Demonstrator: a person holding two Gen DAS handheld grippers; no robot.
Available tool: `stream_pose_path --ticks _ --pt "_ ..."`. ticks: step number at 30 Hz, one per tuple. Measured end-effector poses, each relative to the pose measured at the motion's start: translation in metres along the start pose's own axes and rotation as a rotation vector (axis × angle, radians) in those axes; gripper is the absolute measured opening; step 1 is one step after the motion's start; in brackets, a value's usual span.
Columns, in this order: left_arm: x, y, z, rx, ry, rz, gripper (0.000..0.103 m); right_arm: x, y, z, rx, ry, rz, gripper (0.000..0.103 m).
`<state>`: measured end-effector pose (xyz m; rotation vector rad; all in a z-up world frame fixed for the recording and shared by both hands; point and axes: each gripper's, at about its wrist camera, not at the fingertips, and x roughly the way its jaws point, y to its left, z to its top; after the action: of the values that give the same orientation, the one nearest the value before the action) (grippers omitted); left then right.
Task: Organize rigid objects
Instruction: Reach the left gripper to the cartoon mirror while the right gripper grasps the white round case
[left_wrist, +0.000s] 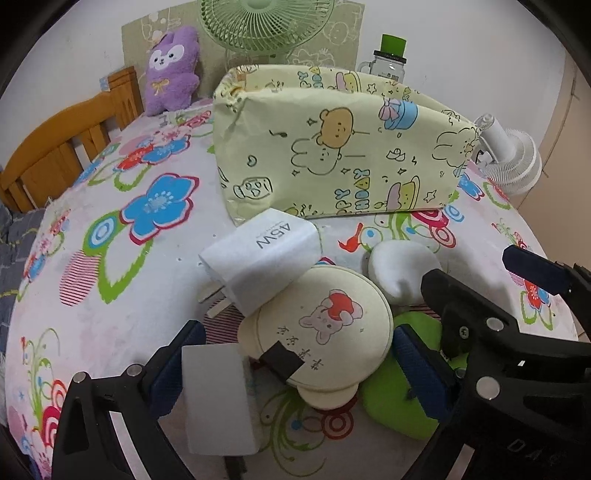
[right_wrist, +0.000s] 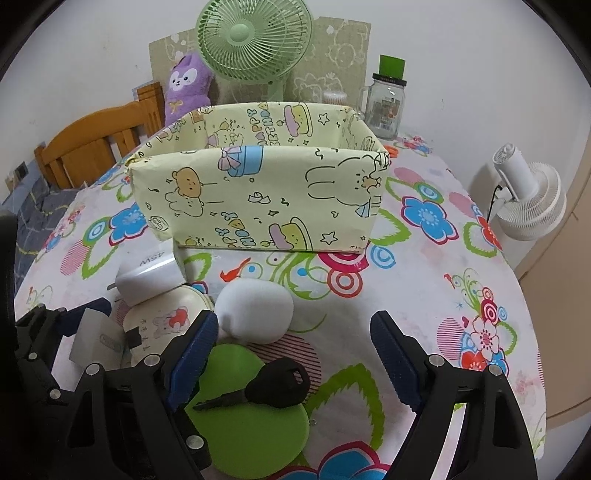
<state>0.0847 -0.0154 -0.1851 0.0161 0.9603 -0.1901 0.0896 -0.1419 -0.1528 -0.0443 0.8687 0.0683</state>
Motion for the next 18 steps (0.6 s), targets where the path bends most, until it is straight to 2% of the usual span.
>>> stream_pose_path --ticks 2,7,9,18 --pt "0.0 0.0 0.0 -0.007 -0.004 -0.022 0.093 0.002 -0.001 0.001 0.006 0.005 0.002 0.087" --pt "-0.001 -0.005 0.0 0.009 -0.024 -0.018 0.09 0.009 -0.002 0.002 0.012 0.018 0.002 0.087" --pt "-0.002 -0.006 0.001 0.017 -0.032 -0.02 0.084 0.011 -0.002 0.002 0.014 0.023 0.004 0.087" --pt "0.0 -0.005 0.005 0.012 -0.042 -0.03 0.084 0.025 -0.001 0.006 0.039 0.05 0.023 0.087"
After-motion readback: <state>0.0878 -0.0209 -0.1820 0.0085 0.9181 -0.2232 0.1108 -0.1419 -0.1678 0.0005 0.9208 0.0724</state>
